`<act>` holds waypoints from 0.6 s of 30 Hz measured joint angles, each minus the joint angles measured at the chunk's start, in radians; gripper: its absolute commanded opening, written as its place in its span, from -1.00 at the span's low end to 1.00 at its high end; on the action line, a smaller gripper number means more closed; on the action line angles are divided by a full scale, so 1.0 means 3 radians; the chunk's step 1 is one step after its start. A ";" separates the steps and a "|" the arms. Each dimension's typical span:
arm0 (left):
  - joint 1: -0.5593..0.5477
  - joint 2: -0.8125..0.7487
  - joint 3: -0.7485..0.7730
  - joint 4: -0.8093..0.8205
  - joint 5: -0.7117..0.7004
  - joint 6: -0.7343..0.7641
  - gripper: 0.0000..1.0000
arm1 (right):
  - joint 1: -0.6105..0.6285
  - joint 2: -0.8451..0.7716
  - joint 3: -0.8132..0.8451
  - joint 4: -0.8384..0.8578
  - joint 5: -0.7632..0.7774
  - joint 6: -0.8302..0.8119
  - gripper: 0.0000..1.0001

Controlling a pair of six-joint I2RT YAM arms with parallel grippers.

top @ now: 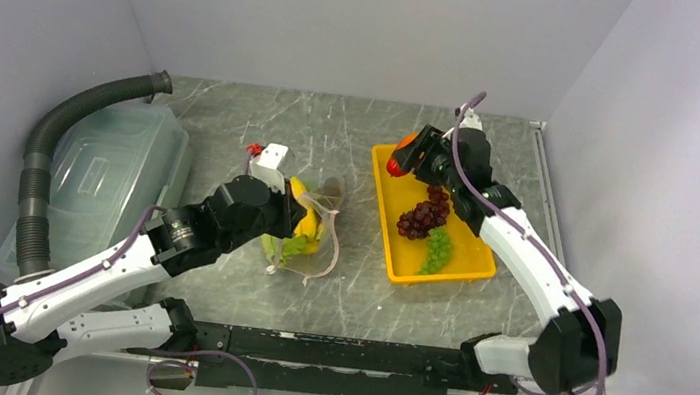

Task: Place the food in the zip-top bag and seal the zipper
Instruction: Pick up the fake fruit from the bin, then place the fake fruit in the zipper food storage bag.

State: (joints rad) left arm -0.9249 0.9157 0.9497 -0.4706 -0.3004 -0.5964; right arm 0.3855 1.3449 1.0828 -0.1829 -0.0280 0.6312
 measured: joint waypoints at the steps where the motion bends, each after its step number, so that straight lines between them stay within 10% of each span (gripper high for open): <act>1: 0.0000 0.0003 0.0000 -0.0006 -0.0008 -0.0009 -1.00 | 0.0032 -0.0086 -0.0024 -0.0010 -0.0029 -0.0047 -0.89; 18: 0.0006 0.0025 0.0013 -0.0066 -0.0072 -0.0160 -1.00 | 0.1369 -0.1211 -0.0163 -0.0373 -0.0271 -0.0997 -0.95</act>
State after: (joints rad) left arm -0.9230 0.9234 0.9535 -0.4904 -0.3222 -0.6445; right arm 0.7963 0.9817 1.0340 -0.2947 -0.1093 0.3321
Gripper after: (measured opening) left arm 0.011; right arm 0.585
